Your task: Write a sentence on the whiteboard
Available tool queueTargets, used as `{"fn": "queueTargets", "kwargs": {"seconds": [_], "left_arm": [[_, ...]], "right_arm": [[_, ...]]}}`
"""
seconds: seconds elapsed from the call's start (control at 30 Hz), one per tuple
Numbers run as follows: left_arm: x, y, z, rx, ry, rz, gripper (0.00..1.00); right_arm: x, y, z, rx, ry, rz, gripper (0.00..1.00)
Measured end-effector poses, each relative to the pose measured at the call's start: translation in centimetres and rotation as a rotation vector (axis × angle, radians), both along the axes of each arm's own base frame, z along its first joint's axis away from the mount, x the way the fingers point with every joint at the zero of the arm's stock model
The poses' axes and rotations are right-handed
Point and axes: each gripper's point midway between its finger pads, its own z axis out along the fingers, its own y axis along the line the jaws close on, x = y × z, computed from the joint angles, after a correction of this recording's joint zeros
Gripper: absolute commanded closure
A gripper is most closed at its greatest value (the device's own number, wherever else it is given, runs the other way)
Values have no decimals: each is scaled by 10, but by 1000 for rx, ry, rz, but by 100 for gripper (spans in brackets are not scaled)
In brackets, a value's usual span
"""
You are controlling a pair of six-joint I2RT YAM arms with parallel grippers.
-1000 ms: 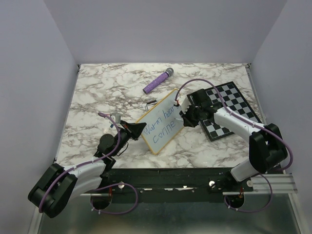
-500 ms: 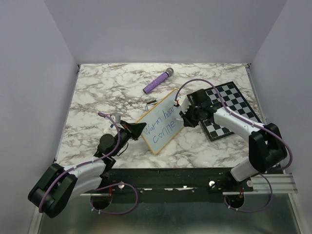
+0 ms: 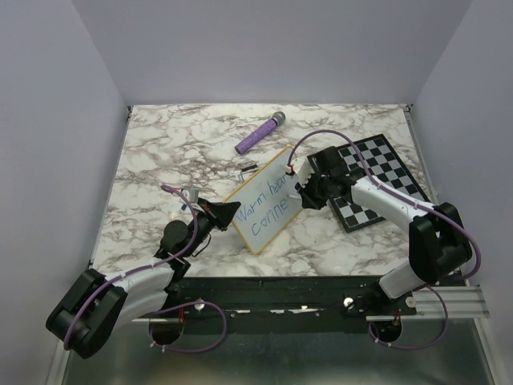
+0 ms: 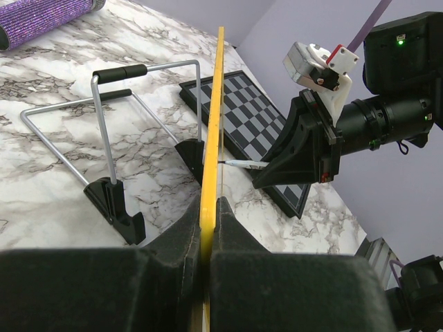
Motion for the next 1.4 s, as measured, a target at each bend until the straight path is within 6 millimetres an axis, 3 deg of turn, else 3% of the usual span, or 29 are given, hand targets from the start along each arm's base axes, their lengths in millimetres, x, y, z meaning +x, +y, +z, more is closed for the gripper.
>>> {"fn": "queueTargets", "kwargs": {"seconds": [0.83, 1.4], "left_arm": [[0, 0, 0, 0, 0, 0, 100], [0, 0, 0, 0, -1, -1, 100]], "right_arm": [[-4, 3, 5, 21, -5, 36, 99], [-16, 1, -11, -6, 65, 68, 99]]}}
